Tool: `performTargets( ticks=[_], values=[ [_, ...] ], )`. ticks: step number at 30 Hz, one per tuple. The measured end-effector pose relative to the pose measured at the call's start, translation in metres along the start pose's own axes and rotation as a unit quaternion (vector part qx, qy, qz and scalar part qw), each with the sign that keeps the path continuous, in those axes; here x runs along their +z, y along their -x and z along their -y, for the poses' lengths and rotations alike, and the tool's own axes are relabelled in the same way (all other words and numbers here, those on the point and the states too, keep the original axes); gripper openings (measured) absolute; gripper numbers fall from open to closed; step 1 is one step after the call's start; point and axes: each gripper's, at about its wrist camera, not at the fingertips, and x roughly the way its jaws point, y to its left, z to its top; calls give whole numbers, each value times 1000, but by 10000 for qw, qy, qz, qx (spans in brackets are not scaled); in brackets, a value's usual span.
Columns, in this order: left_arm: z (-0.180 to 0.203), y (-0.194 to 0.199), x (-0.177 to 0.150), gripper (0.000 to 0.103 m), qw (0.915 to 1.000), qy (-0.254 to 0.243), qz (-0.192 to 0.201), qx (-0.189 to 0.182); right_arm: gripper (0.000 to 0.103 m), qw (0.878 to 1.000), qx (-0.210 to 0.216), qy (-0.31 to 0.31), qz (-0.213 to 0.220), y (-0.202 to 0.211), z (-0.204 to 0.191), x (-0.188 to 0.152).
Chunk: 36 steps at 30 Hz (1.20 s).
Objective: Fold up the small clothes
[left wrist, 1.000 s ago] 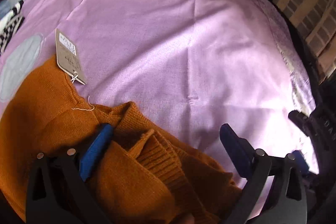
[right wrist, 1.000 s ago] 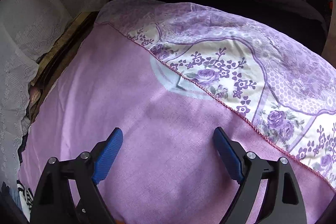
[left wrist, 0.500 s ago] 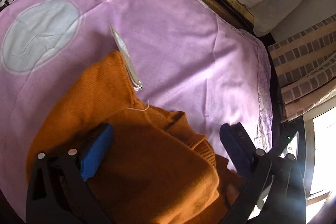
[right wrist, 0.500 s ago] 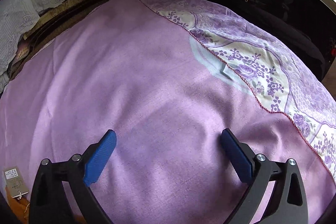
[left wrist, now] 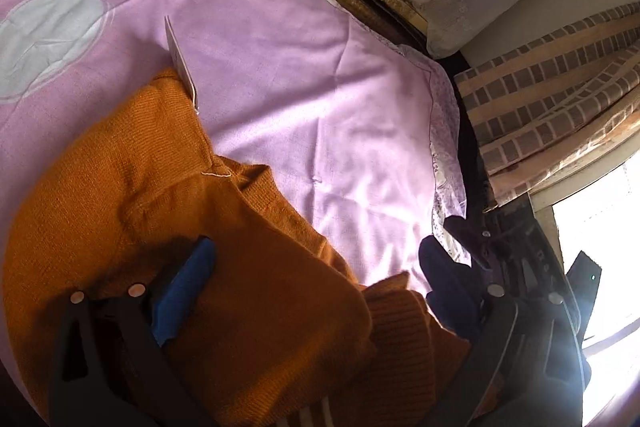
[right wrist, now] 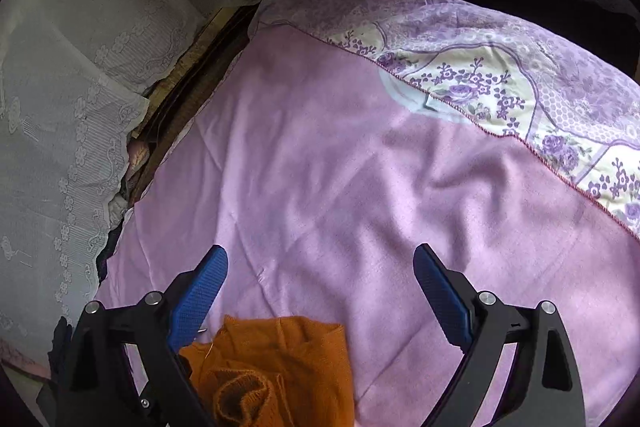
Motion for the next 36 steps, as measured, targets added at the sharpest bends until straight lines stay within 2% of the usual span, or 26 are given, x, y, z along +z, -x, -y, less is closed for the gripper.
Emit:
performTargets(
  ticks=[2, 5, 8, 11, 13, 15, 17, 20, 22, 24, 26, 28, 29, 31, 33, 34, 36],
  values=[
    [-6, 7, 3, 99, 9998, 152, -116, -57, 94, 9999, 103, -76, -60, 7, -3, -7],
    [-8, 22, 1, 99, 9993, 287, -161, -179, 94, 9999, -38, 79, -113, 13, -14, -13],
    [-3, 37, 0, 99, 9999, 85, 131, 71, 94, 9976, -318, 566, -251, 7, -31, -19],
    [-12, 40, 6, 99, 9995, 157, 120, 255, 94, 9982, -112, 536, -230, 11, -32, -28],
    [-26, 46, 9, 99, 9986, 518, 21, 59, 78, 9982, 131, 310, -505, 7, -27, -30],
    [-43, 59, 18, 99, 9963, 847, 7, -119, 76, 9981, 204, 125, -565, 12, -17, -25],
    [-61, 88, 35, 99, 9951, 958, 252, -13, 76, 9980, 259, 342, -454, 26, -7, -10],
    [-82, 145, 67, 99, 9933, 735, 795, 404, 76, 9968, 285, 722, -203, 54, 6, 17],
    [-87, 169, 96, 99, 9917, 604, 985, 557, 77, 9952, 275, 936, -121, 58, 1, 36],
    [-81, 177, 131, 99, 9913, 384, 1083, 642, 77, 9914, 270, 1277, 47, 50, -25, 55],
    [-56, 181, 174, 99, 9885, -25, 1345, 684, 77, 9810, 414, 1873, 297, 36, -78, 79],
    [-16, 195, 221, 99, 9776, -519, 1862, 838, 74, 9682, 525, 2362, 640, 36, -146, 111],
    [7, 210, 246, 99, 9710, -694, 2145, 794, 74, 9637, 745, 2401, 898, 50, -180, 133],
    [54, 256, 282, 99, 9559, -880, 2768, 437, 74, 9486, 1355, 2301, 1700, 109, -237, 179],
    [101, 311, 301, 99, 9311, -1221, 3431, 223, 75, 9202, 1881, 2318, 2533, 180, -277, 211],
    [121, 336, 305, 99, 9191, -1375, 3688, 162, 78, 9077, 2094, 2349, 2777, 210, -289, 222],
    [148, 372, 304, 99, 9034, -1580, 3985, -117, 83, 8867, 2498, 2504, 2978, 253, -299, 228]
  ],
)
